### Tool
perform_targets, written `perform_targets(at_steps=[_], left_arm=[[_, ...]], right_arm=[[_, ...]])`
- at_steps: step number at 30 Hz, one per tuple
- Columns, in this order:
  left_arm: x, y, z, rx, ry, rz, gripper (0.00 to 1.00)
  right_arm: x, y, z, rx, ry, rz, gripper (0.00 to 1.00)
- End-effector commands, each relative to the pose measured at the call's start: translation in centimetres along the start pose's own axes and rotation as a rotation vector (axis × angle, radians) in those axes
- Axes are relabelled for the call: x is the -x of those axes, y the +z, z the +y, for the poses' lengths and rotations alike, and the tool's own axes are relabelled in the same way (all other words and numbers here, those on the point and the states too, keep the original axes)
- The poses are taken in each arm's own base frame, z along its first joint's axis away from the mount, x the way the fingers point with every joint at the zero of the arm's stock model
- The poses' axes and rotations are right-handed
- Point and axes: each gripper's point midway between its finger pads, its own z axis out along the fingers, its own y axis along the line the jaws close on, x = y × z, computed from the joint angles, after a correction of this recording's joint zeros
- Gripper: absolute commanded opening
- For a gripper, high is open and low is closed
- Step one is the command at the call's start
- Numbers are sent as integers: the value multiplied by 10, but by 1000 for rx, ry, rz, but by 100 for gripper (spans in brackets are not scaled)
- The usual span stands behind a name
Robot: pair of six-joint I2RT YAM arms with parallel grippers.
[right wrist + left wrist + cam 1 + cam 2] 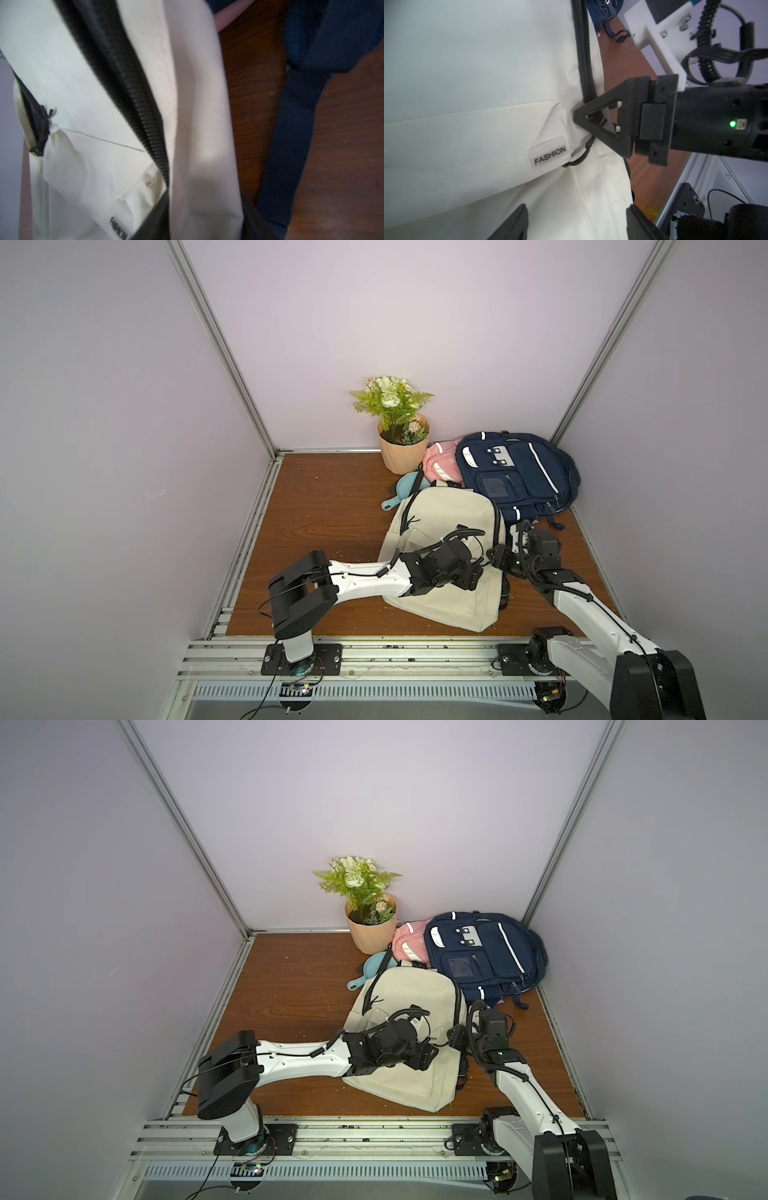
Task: Zip up the backpack
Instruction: Zip the zipper on the backpack.
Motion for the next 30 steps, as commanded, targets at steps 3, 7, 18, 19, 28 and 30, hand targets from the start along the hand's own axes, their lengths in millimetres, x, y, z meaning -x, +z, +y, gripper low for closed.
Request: perform_targets(at_steps=[3,7,18,19,28,30], left_arm=[[7,15,-17,-58,-6,-3,72],[10,20,-19,-59,-30,-8,72],[5,34,-14,-71,-77,-14,70],[6,35,-13,-59,-67,-15,70],[-13,58,-2,-4,82,19,61],[-16,60,2,7,101,13,61]], right_arm=[[13,-13,26,116,-19,-35,24],[16,-25,32,133,-29,-62,21],[-5,-27,38,211,1,-37,18],[-6,-27,39,212,1,-36,18],[2,-34,49,228,5,-31,18],[2,-35,51,238,10,-25,18]])
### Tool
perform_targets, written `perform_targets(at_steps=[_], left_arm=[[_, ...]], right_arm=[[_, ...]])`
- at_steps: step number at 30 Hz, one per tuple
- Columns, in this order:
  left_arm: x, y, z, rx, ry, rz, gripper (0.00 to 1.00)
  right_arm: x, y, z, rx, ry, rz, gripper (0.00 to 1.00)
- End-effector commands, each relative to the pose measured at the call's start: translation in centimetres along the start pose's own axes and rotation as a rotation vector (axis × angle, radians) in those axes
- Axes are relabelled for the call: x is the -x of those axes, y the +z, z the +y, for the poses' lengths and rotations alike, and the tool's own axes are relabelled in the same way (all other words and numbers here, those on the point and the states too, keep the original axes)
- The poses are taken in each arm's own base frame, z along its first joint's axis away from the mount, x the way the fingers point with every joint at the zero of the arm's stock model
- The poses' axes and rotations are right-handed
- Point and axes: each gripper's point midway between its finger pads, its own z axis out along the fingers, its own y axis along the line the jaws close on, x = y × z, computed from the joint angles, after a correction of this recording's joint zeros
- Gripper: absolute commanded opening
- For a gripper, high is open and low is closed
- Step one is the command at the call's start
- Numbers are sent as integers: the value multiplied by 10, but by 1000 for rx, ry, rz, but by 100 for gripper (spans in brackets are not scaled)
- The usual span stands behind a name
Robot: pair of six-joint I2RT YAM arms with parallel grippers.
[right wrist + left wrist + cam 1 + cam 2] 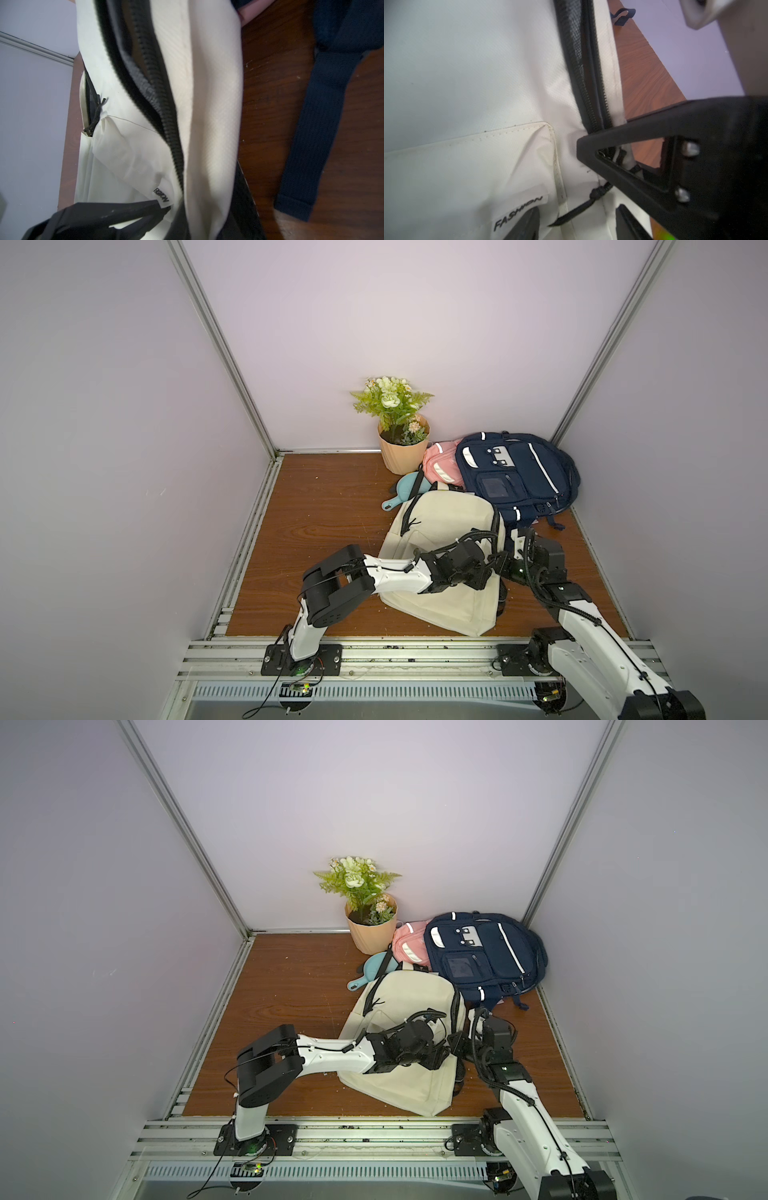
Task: Zip up the backpack
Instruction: Zip the zipper on the backpack.
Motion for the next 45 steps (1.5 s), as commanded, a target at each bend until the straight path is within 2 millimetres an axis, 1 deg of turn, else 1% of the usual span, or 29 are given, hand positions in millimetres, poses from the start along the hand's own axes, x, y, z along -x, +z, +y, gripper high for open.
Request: perform_targets(at_steps=[1,4,8,12,14,16,18,20,24,27,31,34,36,37,39,41,42,43,45], left_arm=[[-8,8,11,46,67,-10,59],[-11,14,18,83,91,-5,53],[-10,18,20,93,99,-6,38],[-6,11,23,111,98,-29,27],[-6,4,24,111,103,-39,20],[-6,-1,27,119,108,-47,12],[-8,-5,31,128,111,-54,7],[-9,-8,32,130,113,-61,1],[-7,-15,32,119,111,-78,0],[-6,-20,30,107,111,-83,0],[-8,-30,27,82,87,-80,0],[-5,-41,26,72,72,-99,0],[-4,-46,25,67,70,-103,0],[-5,-47,26,66,67,-102,0],[-6,-48,26,58,59,-110,0],[-8,-46,26,52,52,-116,0],[-7,-45,27,54,51,-117,0],[-7,-43,26,52,51,-116,0],[-5,-41,24,43,50,-121,0]], right_arm=[[12,-8,32,112,-7,2,18],[13,-10,36,118,-4,3,17],[13,-12,37,111,-7,6,18],[12,-10,26,43,-9,16,18],[13,-8,17,-6,-9,8,18],[14,-6,12,-29,-9,9,19],[16,-4,10,-49,-13,10,19],[22,-4,9,-69,-24,1,20],[31,-7,2,-131,-48,-18,22],[31,-7,-7,-183,-45,-22,24],[25,-2,-5,-158,-33,1,19],[27,-2,-13,-199,-34,-9,18],[26,-3,-14,-203,-37,-12,19],[24,-3,-12,-186,-39,-14,21],[21,-3,-5,-127,-36,-22,33],[15,-5,6,-44,-33,-26,53],[12,-5,9,-17,-33,-26,59],[8,-5,10,-1,-28,-24,64],[1,-4,3,-11,-9,-18,66]])
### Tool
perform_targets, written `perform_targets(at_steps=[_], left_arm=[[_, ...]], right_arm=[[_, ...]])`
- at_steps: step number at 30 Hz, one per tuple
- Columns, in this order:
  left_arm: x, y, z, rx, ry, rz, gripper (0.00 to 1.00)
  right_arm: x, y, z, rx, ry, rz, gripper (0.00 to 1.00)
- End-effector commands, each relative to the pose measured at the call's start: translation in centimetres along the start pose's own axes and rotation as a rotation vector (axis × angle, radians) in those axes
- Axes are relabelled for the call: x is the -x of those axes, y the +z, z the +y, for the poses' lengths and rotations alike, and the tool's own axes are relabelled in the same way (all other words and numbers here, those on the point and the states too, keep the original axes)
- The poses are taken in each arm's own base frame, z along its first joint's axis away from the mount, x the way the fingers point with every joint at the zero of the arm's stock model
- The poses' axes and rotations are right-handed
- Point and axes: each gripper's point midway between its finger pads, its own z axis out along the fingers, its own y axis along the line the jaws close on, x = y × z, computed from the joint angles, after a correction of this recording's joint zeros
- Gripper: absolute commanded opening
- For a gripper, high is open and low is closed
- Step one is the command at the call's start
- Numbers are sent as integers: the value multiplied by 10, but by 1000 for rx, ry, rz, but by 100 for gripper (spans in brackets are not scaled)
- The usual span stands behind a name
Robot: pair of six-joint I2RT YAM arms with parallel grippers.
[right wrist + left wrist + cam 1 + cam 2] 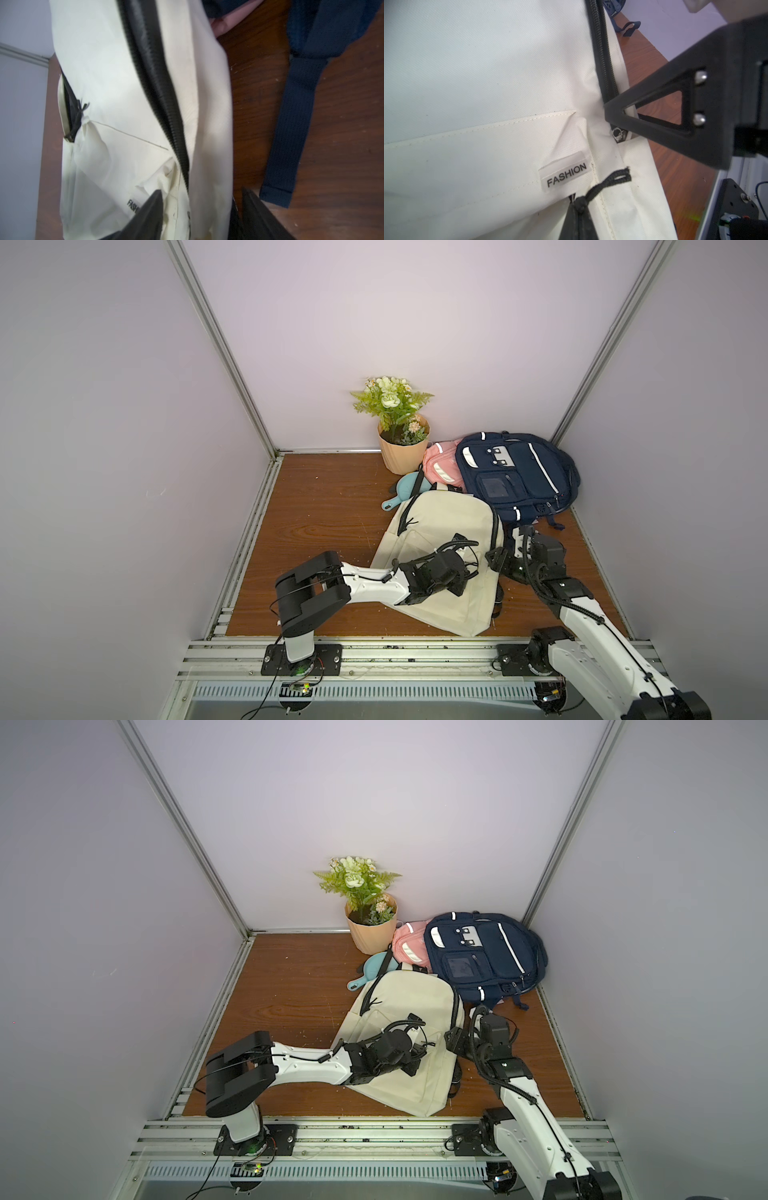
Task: Zip up the backpack
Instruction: Zip the zipper on the backpack.
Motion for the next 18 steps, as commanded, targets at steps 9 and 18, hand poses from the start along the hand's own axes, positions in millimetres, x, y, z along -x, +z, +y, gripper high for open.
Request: perform_targets(at_steps=[9,18], left_arm=[[12,4,-8,-30,-8,-22,0],[4,-20,34,104,-85,-28,0]], right_arm=[[-18,9,11,115,62,26,48],[12,4,-29,-198,19,-35,3]])
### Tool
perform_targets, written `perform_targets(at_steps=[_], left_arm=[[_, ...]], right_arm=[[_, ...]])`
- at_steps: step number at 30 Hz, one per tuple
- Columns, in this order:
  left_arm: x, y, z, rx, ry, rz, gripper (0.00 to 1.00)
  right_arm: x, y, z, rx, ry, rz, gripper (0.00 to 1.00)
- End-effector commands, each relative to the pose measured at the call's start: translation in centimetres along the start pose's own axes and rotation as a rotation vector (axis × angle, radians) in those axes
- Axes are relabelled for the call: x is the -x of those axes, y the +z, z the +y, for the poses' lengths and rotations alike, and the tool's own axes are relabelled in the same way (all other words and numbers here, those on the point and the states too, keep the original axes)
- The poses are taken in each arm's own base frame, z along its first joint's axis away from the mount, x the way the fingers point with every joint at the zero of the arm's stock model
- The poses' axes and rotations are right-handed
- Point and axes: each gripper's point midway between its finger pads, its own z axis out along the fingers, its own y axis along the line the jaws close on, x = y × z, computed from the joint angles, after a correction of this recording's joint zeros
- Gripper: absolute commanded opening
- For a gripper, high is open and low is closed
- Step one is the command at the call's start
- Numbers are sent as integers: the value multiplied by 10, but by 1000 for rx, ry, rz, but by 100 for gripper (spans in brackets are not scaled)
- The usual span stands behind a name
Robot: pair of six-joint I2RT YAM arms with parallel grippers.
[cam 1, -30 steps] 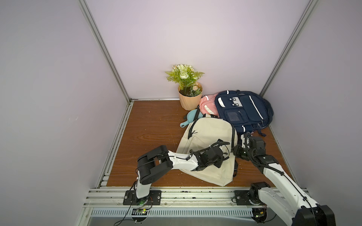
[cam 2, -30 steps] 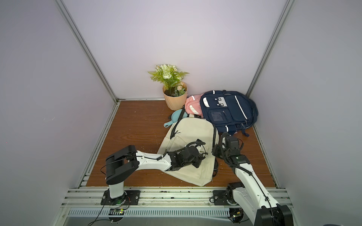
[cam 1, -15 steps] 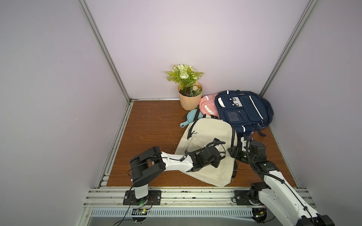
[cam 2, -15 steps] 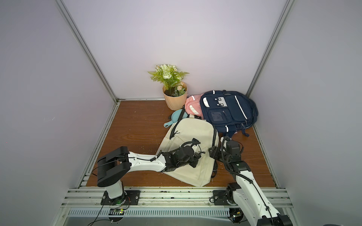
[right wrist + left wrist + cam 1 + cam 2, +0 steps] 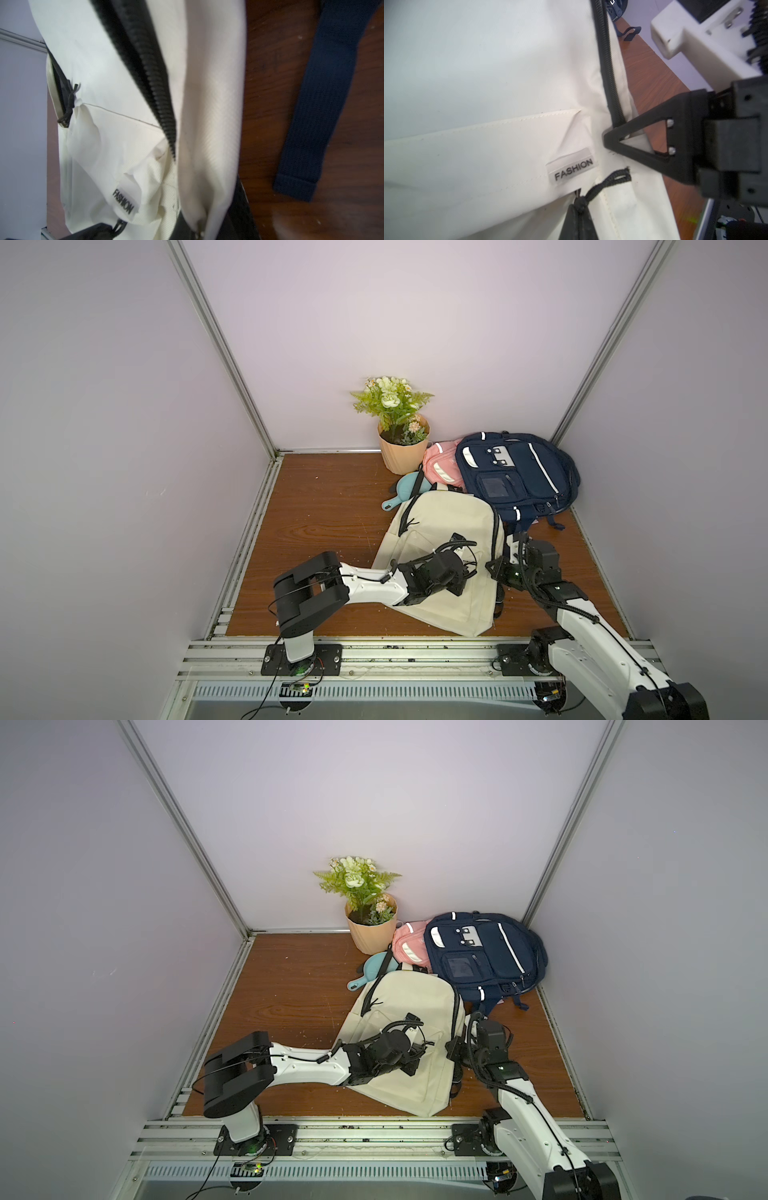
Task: Zip up the backpack
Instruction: Zip the zipper on the backpack, then pick up the backpack from the center of the board.
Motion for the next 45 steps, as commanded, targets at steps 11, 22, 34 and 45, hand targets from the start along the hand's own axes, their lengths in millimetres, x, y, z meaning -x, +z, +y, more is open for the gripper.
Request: perform_targets(at_steps=[11,22,34,45], left_arm=[[10,-37,74,196,-73,-42,0],[10,-61,116,287,-110,-59,0],[-5,-96,174,428,-211,-74,5],[2,-116,182,460,-203,-115,71]], right_arm=[[36,1,-3,-108,-59,-66,0],[44,-5,-2,-123,-89,-87,0],[54,-5,-7,-183,-75,-97,0],[52,-3,10,-90,-96,-90,0]])
